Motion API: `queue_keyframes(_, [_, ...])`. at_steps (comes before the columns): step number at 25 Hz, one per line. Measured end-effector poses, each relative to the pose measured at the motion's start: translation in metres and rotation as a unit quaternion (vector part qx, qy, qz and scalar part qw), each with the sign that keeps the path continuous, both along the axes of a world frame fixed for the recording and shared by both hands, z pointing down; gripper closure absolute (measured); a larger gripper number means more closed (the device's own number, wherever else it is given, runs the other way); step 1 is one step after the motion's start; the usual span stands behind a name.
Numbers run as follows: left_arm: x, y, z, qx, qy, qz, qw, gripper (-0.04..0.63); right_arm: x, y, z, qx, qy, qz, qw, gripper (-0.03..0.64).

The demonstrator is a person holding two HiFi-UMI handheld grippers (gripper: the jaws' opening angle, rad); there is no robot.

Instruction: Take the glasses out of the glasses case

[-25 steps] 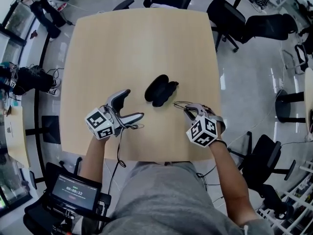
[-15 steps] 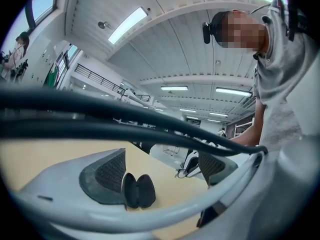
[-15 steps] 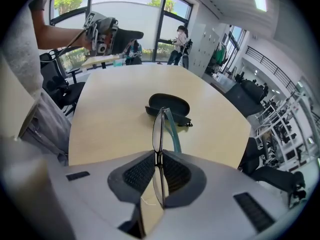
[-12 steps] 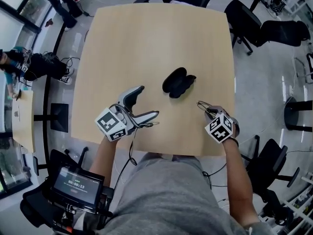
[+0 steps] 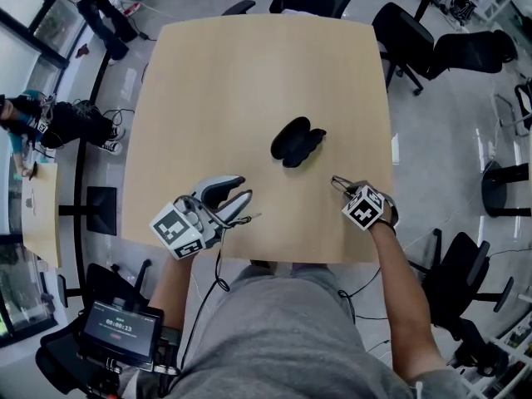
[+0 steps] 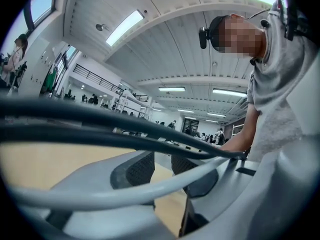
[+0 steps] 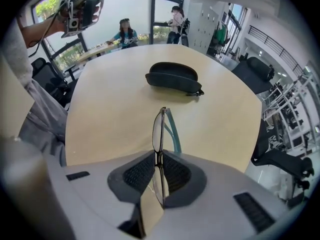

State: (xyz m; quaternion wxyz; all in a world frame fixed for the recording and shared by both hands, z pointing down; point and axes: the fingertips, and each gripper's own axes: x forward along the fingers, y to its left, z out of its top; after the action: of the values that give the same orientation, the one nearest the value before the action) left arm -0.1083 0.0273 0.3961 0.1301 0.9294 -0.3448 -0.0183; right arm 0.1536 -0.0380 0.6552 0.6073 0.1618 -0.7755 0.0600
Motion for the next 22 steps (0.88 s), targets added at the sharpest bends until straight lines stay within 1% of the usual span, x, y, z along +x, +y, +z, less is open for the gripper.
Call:
queue_keyframes(3, [0.001, 0.014, 0.0, -0.006, -0.003, 0.003, 1.0, 0.525, 0.002, 0.003, 0.008, -0.014, 0.007, 0.004, 1.0, 0.569])
queue_keyframes(5, [-0.001, 0.018, 0.004, -0.007, -0.005, 0.005, 0.9999, 0.54, 0.001, 0.001, 0.017, -0.022, 0.012, 0.004, 1.0, 0.569])
queue_keyframes(12, [-0.01, 0.04, 0.007, -0.008, -0.013, 0.001, 0.9999, 0.557, 0.005, -0.002, 0.047, -0.031, 0.033, -0.002, 0.999, 0.569])
queue_keyframes(16, [-0.023, 0.055, 0.019, -0.011, -0.017, -0.004, 0.9998, 0.557, 0.004, -0.011, 0.063, -0.02, 0.045, -0.024, 0.999, 0.569])
queue_keyframes(19, [-0.03, 0.083, 0.01, -0.012, -0.017, -0.009, 0.9997, 0.557, 0.008, -0.006, 0.055, -0.002, 0.063, -0.027, 0.998, 0.564])
queue_keyframes(21, [-0.034, 0.102, 0.001, -0.013, -0.02, -0.009, 0.9997, 0.557, 0.009, 0.001, 0.047, 0.006, 0.071, -0.032, 0.997, 0.542])
queue_keyframes(22, [-0.036, 0.109, 0.0, -0.012, -0.021, -0.009, 0.9997, 0.557, 0.009, 0.002, 0.045, 0.011, 0.075, -0.035, 0.997, 0.517])
